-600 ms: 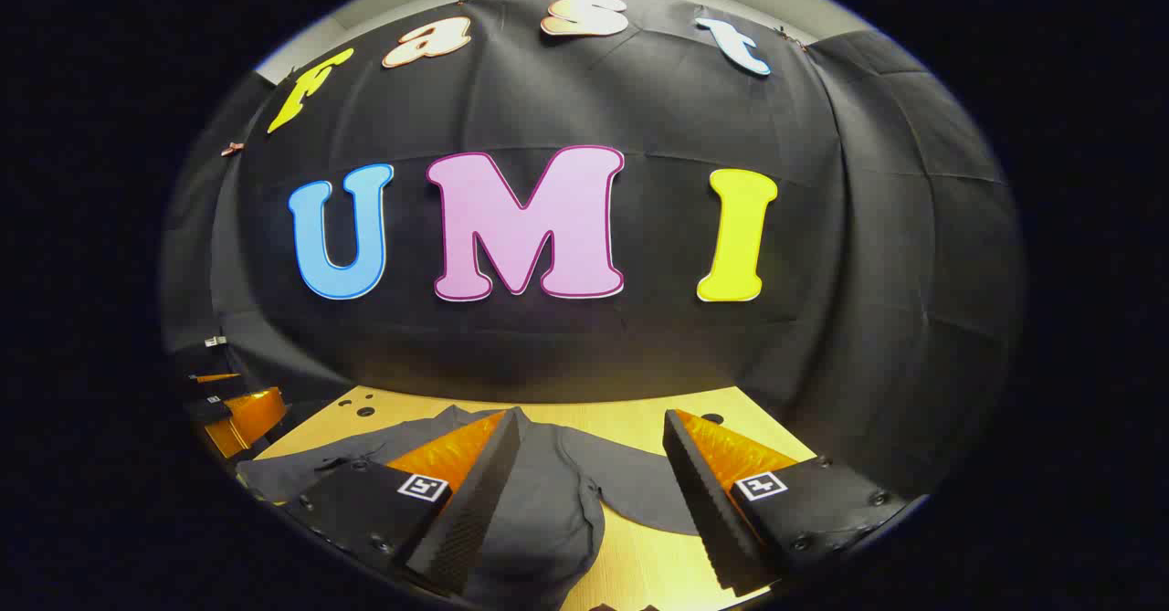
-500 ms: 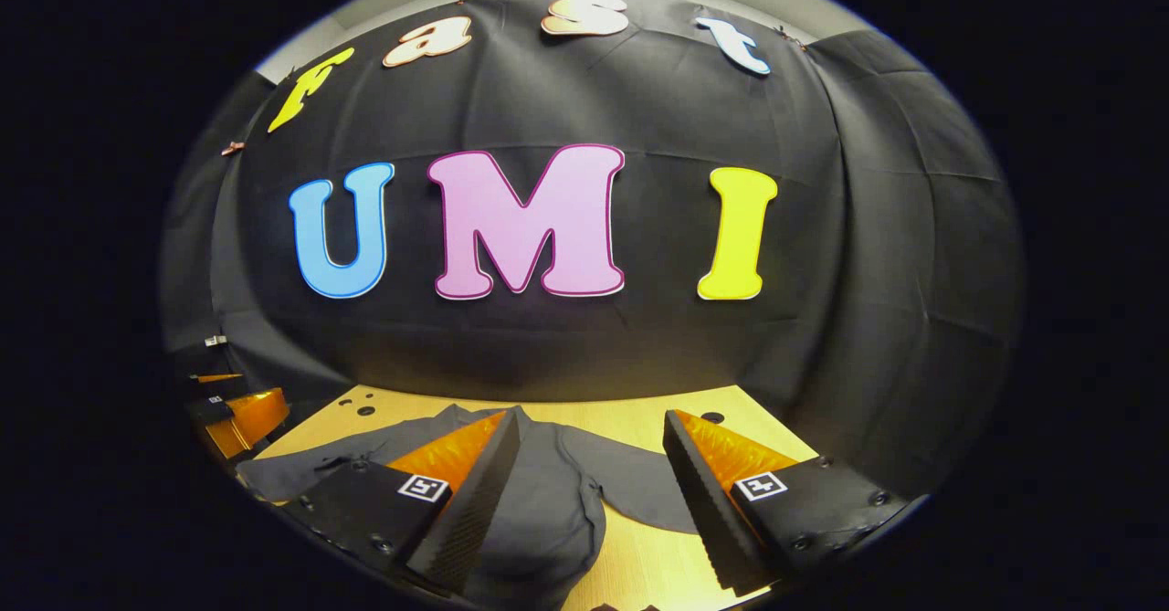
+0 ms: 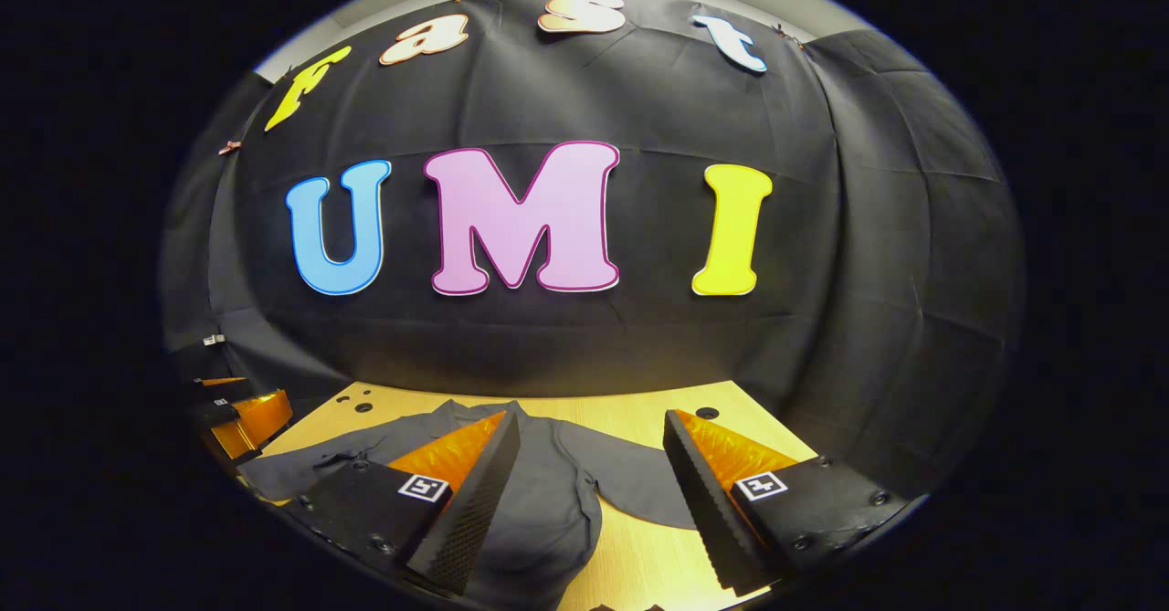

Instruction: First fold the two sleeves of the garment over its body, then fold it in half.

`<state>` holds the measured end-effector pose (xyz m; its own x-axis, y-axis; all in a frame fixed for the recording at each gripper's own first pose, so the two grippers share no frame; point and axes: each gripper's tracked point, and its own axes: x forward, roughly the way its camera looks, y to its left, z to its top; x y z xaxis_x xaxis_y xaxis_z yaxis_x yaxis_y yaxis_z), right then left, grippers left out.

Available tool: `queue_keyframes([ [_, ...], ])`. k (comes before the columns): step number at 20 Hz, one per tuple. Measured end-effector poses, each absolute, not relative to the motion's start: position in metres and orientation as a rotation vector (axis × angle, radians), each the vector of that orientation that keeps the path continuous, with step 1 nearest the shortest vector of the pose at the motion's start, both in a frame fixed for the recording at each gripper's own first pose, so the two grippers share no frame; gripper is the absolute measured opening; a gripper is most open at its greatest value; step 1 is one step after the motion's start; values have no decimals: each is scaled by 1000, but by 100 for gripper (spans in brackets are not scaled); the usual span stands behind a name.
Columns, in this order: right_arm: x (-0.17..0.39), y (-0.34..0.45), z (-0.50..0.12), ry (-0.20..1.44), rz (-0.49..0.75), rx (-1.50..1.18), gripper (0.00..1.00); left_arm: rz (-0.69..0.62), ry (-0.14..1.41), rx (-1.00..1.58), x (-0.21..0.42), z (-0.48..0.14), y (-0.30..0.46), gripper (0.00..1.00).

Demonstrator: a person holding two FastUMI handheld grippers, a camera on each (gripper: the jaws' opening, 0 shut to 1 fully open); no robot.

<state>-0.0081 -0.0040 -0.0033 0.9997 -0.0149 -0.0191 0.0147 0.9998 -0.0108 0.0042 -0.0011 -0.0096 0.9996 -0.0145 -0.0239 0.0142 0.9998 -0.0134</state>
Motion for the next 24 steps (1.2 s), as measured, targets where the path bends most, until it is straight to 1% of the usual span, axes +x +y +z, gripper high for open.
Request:
queue_keyframes([
  [10,-2,-16,-20,57,6,-46,98,-5,34,-5,2,-19,-9,96],
  [11,0,-19,-23,61,1,-49,98,-1,36,-11,2,-22,-9,95],
  [12,2,-22,-25,68,1,-49,98,3,42,-18,3,-24,-8,92],
  [13,4,-25,-28,74,0,-47,98,9,51,-24,3,-27,-8,96],
  [16,10,-35,-36,90,-6,-37,98,24,71,-29,7,-36,-9,96],
  [20,22,-62,-57,150,-45,-25,98,34,102,-30,11,-49,-14,96],
  [24,36,-97,-73,183,-115,31,98,33,134,-25,16,-67,-21,96],
])
